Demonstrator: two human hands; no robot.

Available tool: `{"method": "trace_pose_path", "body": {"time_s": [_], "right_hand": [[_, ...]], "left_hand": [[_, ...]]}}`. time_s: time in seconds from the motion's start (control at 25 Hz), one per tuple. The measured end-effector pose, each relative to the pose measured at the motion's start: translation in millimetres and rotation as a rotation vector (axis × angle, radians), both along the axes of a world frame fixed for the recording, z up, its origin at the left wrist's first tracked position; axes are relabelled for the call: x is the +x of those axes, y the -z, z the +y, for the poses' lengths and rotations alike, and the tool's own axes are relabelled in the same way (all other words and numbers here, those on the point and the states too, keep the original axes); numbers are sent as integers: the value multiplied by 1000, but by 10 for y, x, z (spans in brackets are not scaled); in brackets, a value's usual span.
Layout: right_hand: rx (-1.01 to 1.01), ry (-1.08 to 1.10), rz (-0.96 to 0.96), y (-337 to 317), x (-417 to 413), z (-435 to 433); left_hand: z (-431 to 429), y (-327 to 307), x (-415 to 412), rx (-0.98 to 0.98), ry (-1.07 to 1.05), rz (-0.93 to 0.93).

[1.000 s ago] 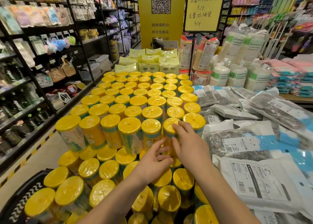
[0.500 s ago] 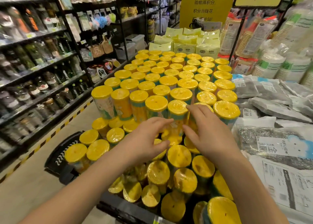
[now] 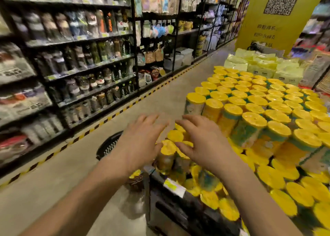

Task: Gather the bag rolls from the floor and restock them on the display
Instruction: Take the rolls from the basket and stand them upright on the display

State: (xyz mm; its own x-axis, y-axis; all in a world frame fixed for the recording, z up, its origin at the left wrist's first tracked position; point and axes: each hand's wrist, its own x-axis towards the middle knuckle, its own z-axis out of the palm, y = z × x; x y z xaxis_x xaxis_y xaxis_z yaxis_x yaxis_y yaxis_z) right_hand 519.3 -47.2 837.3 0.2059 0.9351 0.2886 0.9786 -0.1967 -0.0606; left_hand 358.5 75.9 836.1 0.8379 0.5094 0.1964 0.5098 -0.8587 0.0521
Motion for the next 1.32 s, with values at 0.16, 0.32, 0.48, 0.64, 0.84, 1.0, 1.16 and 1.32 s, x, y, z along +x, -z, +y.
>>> {"method": "trace_pose_path", "body": {"time_s": [0.16,0.32,0.48,0.64,0.84,1.0,1.16,1.32], "right_hand": [[-74,-18,7,55,-986,835],[-173,-34,28,177,-1744,1514],[-273,-14,41,357,-2025,2035],[-328,-38,63,602,-2031,2728],[-366,-37,94,952,-1692,3739],[-406,26,130,1069,-1207,4433],[-442,96,162,1204,-816,4775],[-515,192,242,1478,-573,4849]], "left_hand": [[688,45,-1024,13,-102,26],[1333,179,-1798,-37,-169,69],[1816,371,-2148,-68,-221,106],[2365,601,-2238,-90,-250,138],[3292,756,-1903,-81,-228,240],[4072,905,-1414,-150,-145,298],[4569,1155,-1034,-180,-49,320],[4878,1479,-655,-231,90,353]]}}
